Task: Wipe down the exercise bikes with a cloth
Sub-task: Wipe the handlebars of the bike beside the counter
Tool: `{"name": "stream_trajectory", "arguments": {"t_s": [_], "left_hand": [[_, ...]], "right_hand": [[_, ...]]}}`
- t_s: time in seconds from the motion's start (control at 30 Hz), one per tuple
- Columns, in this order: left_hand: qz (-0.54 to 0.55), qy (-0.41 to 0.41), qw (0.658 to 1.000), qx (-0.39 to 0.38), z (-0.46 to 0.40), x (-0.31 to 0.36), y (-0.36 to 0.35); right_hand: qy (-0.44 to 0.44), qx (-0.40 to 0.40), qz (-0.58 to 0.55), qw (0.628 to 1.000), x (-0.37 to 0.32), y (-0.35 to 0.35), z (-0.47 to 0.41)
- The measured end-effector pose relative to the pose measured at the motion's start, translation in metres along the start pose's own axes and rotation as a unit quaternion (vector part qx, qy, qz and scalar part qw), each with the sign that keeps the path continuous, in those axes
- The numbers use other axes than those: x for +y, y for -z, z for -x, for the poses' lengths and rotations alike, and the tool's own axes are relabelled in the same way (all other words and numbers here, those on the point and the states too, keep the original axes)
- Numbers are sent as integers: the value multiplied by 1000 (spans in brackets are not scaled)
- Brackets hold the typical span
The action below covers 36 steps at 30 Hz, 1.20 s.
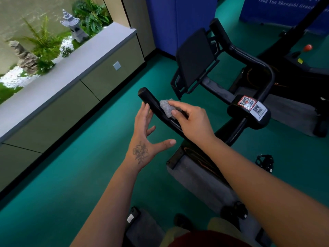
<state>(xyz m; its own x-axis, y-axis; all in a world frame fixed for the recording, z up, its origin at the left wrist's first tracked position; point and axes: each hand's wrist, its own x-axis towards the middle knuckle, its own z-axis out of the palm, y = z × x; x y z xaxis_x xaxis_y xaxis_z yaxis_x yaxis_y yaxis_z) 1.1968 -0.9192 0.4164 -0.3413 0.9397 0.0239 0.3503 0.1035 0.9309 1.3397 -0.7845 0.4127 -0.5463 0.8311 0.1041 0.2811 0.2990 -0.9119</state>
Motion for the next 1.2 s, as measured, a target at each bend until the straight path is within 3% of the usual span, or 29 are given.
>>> {"name": "stream_trajectory", "arguments": {"t_s": [0.3, 0.63, 0.87, 1.03, 1.2], "left_hand": [[7, 7, 1000, -3, 0, 2, 0], [15, 10, 1000, -7, 2, 3, 0], [27, 25, 999, -17, 1, 1, 7], [45, 30, 998, 16, 6, -6, 8], [135, 52, 982, 125, 15, -5, 8]], "right_hand": [[21, 25, 5, 999, -39, -21, -24], [-22, 35, 36, 998, -28, -18, -12], [26, 68, -13, 997, -54, -39, -33], [3, 58, -110, 992, -43, -29, -29], [-22, 31, -285, 958, -57, -3, -6]]}}
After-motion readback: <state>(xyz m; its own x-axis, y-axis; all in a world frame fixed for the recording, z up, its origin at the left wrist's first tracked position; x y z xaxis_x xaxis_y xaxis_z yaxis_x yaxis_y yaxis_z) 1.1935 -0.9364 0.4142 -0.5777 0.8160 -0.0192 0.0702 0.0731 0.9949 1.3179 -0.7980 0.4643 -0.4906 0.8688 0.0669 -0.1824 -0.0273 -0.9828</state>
